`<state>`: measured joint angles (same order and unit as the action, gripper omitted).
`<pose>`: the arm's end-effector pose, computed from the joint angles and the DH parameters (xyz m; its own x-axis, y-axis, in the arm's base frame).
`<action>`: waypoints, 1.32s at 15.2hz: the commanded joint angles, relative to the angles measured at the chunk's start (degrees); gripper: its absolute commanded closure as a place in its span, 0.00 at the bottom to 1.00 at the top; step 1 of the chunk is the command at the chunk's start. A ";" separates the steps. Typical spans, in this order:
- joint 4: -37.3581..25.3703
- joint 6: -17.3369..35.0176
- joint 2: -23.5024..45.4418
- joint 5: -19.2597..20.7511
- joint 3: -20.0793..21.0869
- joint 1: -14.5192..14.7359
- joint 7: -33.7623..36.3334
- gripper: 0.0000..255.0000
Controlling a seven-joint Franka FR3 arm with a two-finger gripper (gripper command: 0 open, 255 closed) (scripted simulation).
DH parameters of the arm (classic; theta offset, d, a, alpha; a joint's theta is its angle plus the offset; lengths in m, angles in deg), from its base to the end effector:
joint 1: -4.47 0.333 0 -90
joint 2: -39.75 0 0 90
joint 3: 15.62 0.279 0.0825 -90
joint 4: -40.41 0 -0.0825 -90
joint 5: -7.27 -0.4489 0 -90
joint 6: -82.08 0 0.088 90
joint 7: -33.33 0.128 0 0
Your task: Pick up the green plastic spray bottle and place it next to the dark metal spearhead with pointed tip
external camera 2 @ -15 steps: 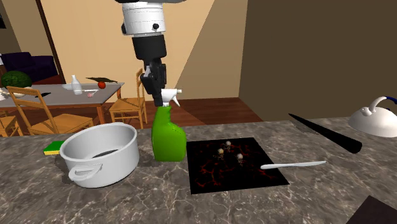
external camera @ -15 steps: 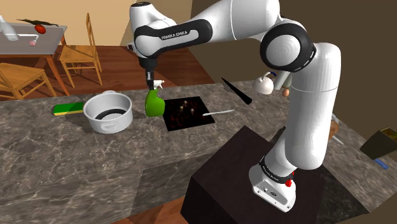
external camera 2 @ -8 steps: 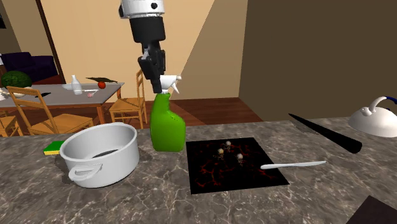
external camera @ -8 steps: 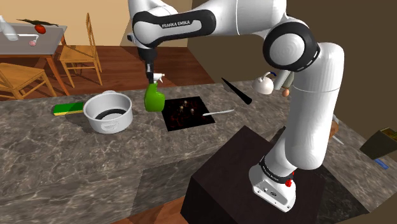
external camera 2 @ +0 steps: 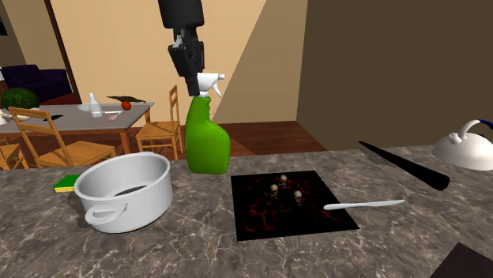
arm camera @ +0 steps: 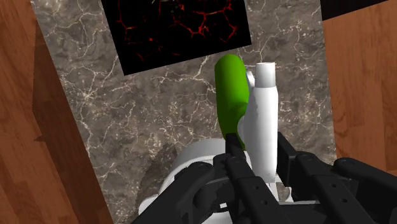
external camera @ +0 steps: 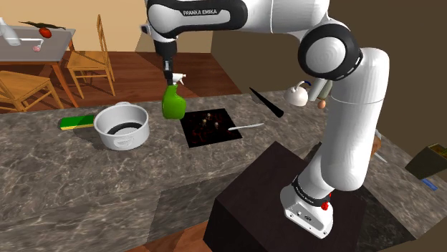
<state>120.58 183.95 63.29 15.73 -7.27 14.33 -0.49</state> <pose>0.6988 0.1999 0.4018 0.5984 0.7980 -0.0713 0.8012 -0.5959 0.0551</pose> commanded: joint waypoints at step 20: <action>-22.41 -18.43 3.93 0.36 0.02 1.46 -1.51 1.00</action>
<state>100.33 166.86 66.38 15.98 -7.23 15.58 -1.94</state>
